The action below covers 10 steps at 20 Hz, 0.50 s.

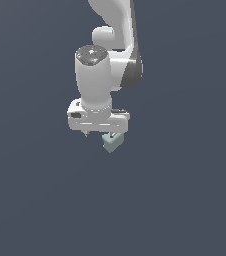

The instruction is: Pick up the object and move it to a goal position.

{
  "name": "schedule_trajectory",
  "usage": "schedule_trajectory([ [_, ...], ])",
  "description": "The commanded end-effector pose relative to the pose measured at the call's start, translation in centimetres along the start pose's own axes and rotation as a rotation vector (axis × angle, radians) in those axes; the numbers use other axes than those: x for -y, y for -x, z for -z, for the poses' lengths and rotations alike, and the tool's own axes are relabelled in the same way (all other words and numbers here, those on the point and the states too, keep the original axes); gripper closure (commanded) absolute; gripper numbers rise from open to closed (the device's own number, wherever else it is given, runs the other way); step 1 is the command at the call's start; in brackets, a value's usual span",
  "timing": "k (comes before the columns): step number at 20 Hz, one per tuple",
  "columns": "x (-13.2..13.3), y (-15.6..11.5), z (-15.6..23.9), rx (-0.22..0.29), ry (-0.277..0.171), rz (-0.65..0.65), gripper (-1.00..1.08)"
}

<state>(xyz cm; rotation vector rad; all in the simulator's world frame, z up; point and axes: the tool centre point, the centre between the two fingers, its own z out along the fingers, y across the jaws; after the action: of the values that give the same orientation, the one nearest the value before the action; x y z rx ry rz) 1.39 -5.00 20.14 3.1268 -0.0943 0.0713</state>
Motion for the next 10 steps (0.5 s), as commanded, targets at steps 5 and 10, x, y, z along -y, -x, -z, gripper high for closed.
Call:
schedule_trajectory([
  [5, 0.28, 0.29, -0.30, 0.002, -0.001, -0.027, -0.92],
  [10, 0.74, 0.89, -0.87, 0.006, -0.002, -0.084, -0.92],
])
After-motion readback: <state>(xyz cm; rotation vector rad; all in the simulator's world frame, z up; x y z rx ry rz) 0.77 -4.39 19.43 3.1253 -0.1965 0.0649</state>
